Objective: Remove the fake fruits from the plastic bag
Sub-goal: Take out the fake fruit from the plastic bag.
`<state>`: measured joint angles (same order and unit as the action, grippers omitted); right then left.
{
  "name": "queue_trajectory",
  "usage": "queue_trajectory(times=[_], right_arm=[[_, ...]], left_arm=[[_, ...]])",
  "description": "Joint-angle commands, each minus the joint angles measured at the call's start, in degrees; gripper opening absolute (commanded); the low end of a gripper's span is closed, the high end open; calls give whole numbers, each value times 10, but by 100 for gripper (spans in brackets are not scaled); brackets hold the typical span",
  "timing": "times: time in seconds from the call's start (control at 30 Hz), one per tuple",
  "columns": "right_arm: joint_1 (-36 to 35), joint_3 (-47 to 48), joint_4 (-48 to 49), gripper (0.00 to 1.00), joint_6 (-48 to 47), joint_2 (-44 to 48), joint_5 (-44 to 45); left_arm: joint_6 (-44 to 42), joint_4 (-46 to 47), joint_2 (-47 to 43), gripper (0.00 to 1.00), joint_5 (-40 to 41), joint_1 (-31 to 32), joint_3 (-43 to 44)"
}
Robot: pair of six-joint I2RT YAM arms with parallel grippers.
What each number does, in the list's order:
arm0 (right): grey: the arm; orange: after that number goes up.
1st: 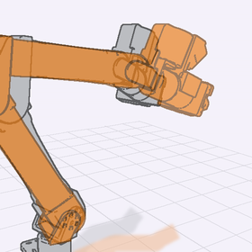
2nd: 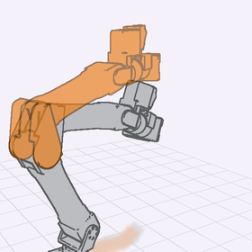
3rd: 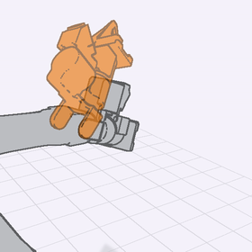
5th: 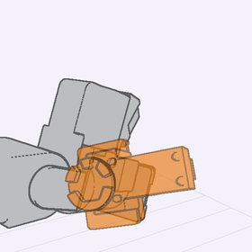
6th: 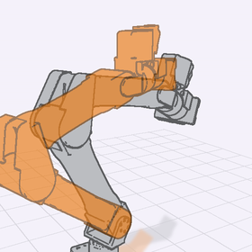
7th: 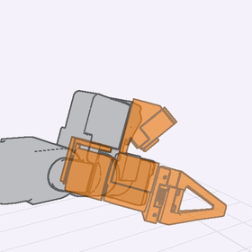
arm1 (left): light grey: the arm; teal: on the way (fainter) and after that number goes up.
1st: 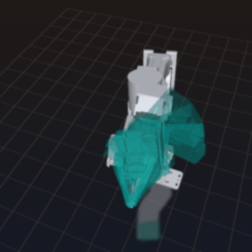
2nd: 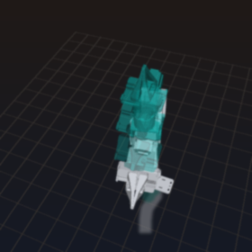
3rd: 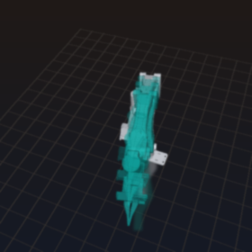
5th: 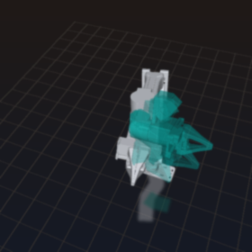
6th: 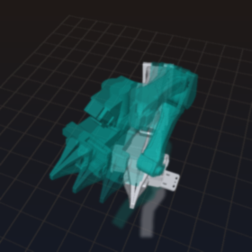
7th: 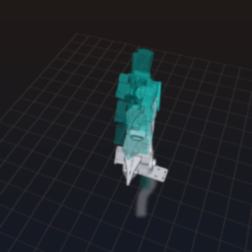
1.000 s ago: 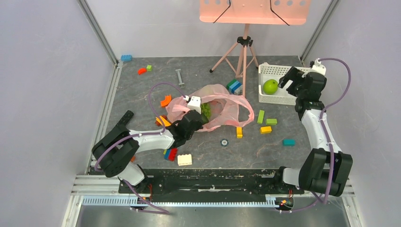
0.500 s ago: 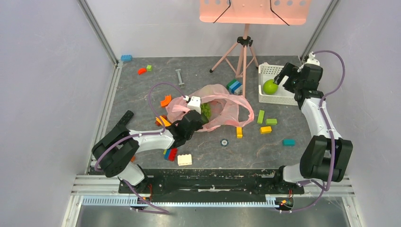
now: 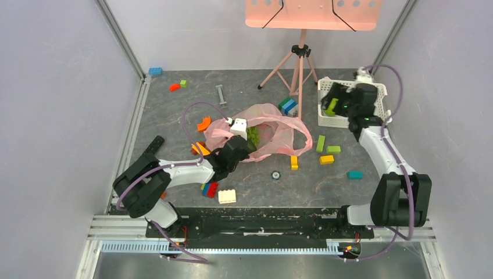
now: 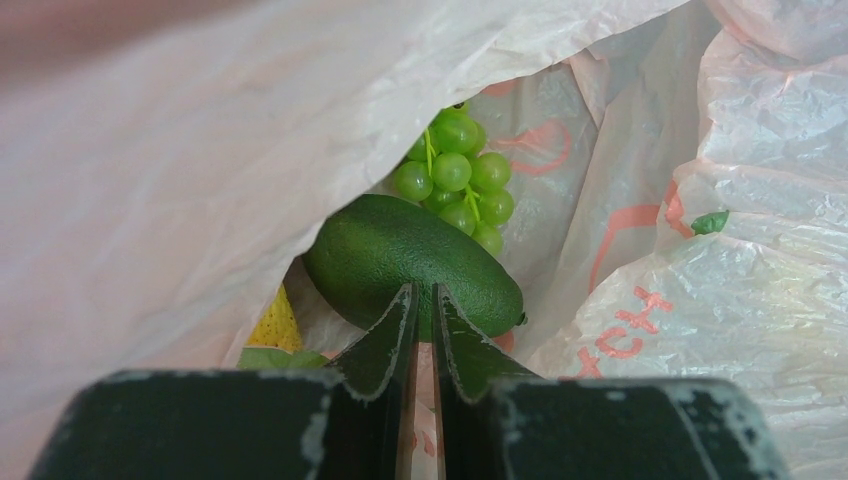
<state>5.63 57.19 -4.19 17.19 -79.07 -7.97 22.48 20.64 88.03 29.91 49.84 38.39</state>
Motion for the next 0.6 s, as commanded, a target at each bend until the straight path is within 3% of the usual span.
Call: queue_trajectory(times=[0.0,0.23,0.47,0.57], right_arm=[[-129,7,11,92,-34,77,102],[-293,-67,111,93,-21,175,114],[-498,-64,98,97,-61,156,197],[-546,-65,91,98,-64,138,260]], left_arm=[[10,10,-8,15,19,-4,8],[12,10,-6,15,17,-4,9],[15,10,-7,15,17,-4,8],[18,10,-11,15,19,-4,5]])
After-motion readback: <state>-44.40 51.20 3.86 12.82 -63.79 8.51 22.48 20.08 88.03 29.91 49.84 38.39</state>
